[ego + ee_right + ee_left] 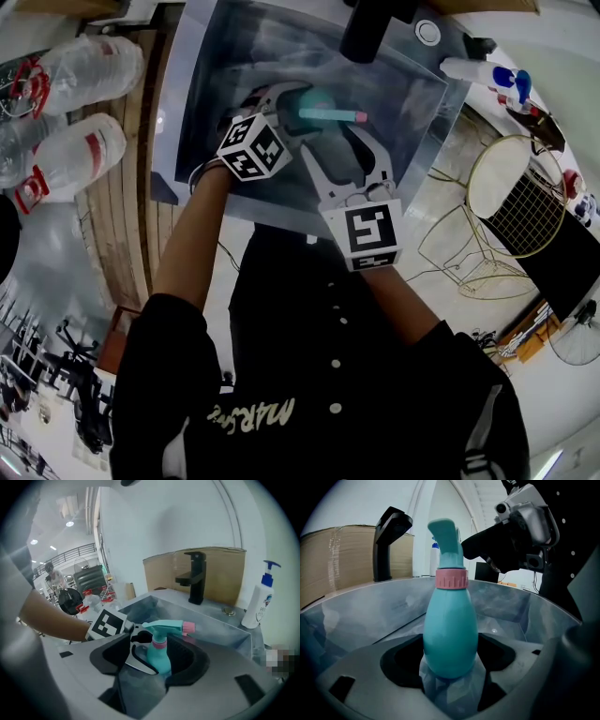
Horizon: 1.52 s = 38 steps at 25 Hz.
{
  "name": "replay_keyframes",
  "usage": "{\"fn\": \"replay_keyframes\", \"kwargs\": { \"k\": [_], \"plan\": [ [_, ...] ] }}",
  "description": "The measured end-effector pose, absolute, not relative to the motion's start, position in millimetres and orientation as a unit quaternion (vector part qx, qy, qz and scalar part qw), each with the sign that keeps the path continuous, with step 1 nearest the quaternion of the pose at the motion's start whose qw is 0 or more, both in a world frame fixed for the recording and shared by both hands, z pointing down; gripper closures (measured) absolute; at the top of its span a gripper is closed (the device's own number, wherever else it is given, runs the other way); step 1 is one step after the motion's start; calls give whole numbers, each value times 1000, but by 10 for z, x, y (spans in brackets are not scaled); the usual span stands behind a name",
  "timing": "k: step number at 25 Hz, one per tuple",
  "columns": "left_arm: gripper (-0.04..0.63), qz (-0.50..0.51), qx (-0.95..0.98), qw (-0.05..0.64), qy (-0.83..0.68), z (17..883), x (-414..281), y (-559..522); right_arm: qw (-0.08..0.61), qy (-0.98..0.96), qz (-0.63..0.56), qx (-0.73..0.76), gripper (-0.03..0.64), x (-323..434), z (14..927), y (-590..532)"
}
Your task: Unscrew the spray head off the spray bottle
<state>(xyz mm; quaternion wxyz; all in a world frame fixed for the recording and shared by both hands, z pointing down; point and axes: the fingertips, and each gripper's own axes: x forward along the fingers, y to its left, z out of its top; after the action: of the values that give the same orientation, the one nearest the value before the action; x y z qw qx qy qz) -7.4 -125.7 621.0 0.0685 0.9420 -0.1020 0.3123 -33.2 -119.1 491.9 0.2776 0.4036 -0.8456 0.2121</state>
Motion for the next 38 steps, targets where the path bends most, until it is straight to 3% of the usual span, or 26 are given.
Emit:
{"fn": "replay_keyframes", "kwargs": {
  "k": [12,17,23,29,32,35,38],
  "plan": [
    [221,314,940,75,-108,6214,-69,-1276,290,-843,146,429,337,-431,5003,-1477],
    [221,317,940,66,-102,6212,-60,-1254,327,-841,88,421,449,-420,5101,-1590],
    [221,305,949,54,-63,6194,-32,-1158,305,-921,53,234,472,-523,5070,-1412],
    [221,293,956,28,-8,6172,29,-1023,324,-944,-59,-21,495,-497,5042,-1063],
    [221,289,956,38,-12,6173,33,-1026,334,-940,-58,-29,484,-505,5049,-1096],
    [221,291,956,40,-14,6179,32,-1027,349,-937,-28,2,357,-453,5102,-1117],
    [221,292,955,41,-16,6181,39,-1024,333,-939,11,88,308,-321,4962,-1195]
  ]
}}
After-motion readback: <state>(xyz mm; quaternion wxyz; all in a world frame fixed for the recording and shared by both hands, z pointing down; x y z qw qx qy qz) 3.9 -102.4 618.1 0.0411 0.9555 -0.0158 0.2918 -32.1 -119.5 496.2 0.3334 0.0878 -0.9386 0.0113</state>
